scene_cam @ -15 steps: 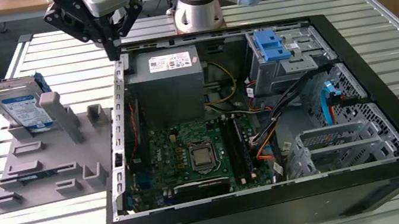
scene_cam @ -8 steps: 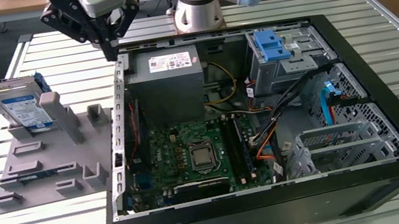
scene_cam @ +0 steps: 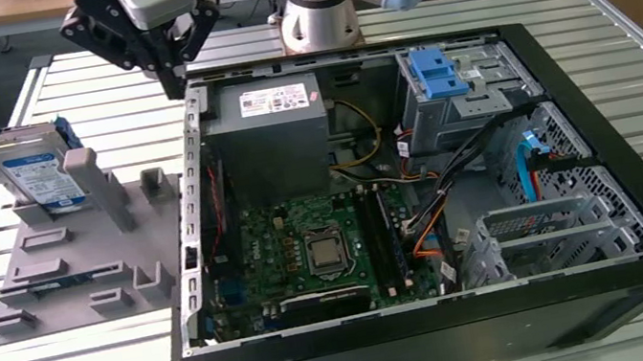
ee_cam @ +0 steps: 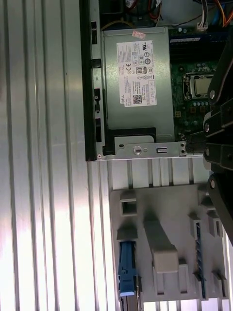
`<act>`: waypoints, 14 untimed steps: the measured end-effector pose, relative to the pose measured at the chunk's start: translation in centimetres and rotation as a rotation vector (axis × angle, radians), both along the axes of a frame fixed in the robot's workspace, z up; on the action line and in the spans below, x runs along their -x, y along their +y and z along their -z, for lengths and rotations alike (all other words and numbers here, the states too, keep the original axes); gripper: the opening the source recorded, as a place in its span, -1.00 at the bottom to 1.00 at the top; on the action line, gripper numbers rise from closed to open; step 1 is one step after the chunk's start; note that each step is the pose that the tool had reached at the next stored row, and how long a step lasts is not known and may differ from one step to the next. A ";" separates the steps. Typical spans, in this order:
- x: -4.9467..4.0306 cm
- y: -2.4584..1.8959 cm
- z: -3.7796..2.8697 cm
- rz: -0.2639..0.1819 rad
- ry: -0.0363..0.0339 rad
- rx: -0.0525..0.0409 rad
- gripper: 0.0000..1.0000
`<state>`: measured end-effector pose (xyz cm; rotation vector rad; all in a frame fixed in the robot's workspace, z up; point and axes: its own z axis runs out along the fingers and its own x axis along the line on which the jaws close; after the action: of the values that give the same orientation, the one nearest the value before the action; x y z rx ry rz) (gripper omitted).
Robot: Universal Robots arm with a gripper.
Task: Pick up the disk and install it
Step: 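Reach for the disk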
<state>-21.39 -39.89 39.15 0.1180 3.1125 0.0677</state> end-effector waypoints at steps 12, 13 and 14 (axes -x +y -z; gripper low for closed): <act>0.53 0.00 0.03 0.000 0.0000 0.0000 -0.79; 0.58 0.00 0.04 0.000 0.0000 0.0000 -0.79; 0.63 0.00 0.04 0.000 0.0000 0.0000 -0.79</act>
<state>-22.01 -39.89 39.11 0.1180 3.1125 0.0676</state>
